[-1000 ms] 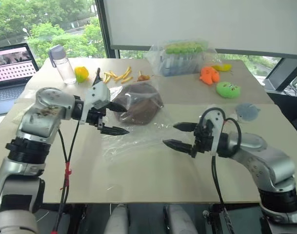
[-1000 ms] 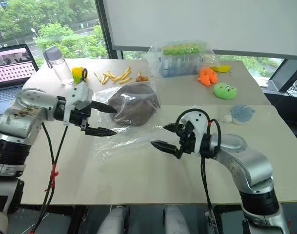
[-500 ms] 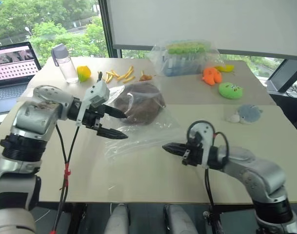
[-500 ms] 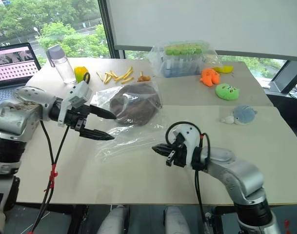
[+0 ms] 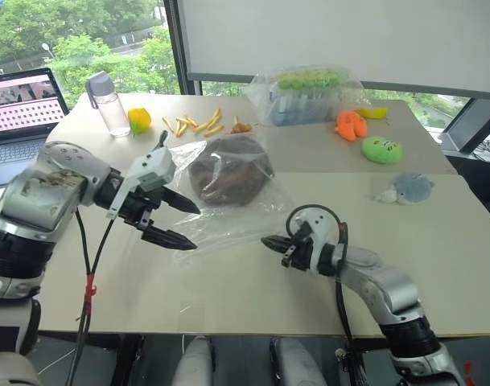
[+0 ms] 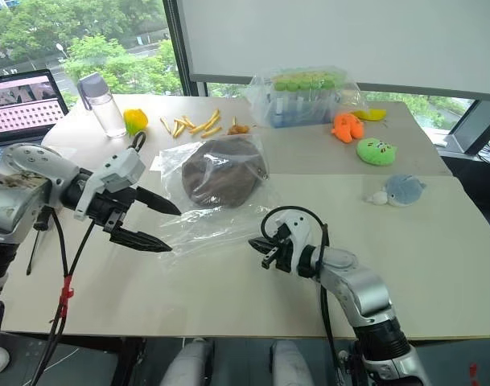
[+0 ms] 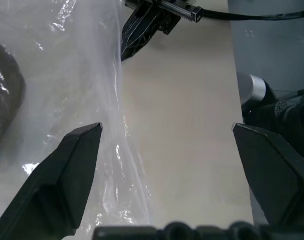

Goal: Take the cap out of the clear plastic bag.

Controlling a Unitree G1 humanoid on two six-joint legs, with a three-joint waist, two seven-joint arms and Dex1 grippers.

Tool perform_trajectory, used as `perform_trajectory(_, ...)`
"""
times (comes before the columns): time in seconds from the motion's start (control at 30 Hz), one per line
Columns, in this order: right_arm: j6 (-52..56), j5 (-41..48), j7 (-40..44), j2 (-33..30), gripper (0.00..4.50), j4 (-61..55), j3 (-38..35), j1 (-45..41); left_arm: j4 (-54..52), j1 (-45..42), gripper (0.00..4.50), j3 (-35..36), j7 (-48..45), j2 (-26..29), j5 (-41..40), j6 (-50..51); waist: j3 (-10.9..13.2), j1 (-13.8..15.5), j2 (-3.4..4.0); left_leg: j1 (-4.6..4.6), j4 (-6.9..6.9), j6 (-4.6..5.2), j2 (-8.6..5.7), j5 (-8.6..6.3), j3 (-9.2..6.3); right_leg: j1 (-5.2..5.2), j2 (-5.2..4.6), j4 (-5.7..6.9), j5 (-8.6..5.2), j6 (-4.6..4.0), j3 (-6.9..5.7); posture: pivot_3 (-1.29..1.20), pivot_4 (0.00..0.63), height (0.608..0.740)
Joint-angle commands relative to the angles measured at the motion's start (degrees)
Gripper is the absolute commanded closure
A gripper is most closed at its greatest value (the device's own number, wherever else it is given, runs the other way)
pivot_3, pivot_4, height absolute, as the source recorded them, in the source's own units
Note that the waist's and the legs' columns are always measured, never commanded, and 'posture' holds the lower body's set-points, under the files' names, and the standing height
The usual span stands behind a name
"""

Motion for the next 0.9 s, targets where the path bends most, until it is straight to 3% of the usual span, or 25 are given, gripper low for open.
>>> perform_trajectory(0.03, -4.14, -1.79, -0.03, 1.53, 4.44, 0.28, -0.01, -1.60, -2.32, 0.28, 0.00, 0.86, -0.53, 1.75, -0.65, 0.18, 0.00, -0.01, 0.00, 0.00, 0.00, 0.00, 0.02, 0.00, 0.00, -0.01, 0.02, 0.00, 0.00, 0.00, 0.00, 0.00, 0.150, 0.740)
perform_trajectory(0.33, -6.00, 3.50, 1.29, 6.80, 4.44, -3.93, -4.27, -3.06, -3.06, 1.66, 0.00, -0.16, -1.99, 3.98, 0.15, -0.96, 0.00, -0.08, 0.01, -0.01, -0.03, 0.00, 0.08, 0.00, 0.00, -0.03, 0.08, 0.01, 0.00, 0.00, 0.01, 0.00, 0.150, 0.740)
perform_trajectory(0.53, -2.88, 5.89, 1.20, 6.08, 4.44, -7.60, -4.43, -4.90, -3.09, 1.60, 0.00, -0.25, -1.83, 3.88, 0.17, -1.01, 0.00, -0.06, 0.01, -0.01, -0.03, 0.00, 0.11, 0.00, 0.00, -0.03, 0.10, 0.01, 0.00, 0.00, 0.01, 0.00, 0.150, 0.740)
perform_trajectory(0.77, -3.49, -2.49, -4.16, 5.35, 4.44, 0.66, -1.03, -7.80, -1.65, 0.27, 0.00, 0.10, 0.87, 1.47, 0.94, -1.38, 0.00, 0.01, 0.01, -0.01, -0.03, 0.00, 0.10, 0.00, 0.00, -0.04, 0.10, 0.00, 0.00, -0.02, 0.02, 0.00, 0.150, 0.740)
perform_trajectory(0.9, -4.43, -2.60, -4.28, 6.59, 4.44, 1.98, -1.66, -8.57, -0.22, -1.31, 0.00, -0.13, 2.51, -0.29, 1.82, -1.76, 0.00, 0.02, 0.01, -0.04, -0.03, 0.00, 0.10, 0.00, 0.00, -0.05, 0.10, 0.02, 0.01, -0.02, 0.01, 0.00, 0.150, 0.740)
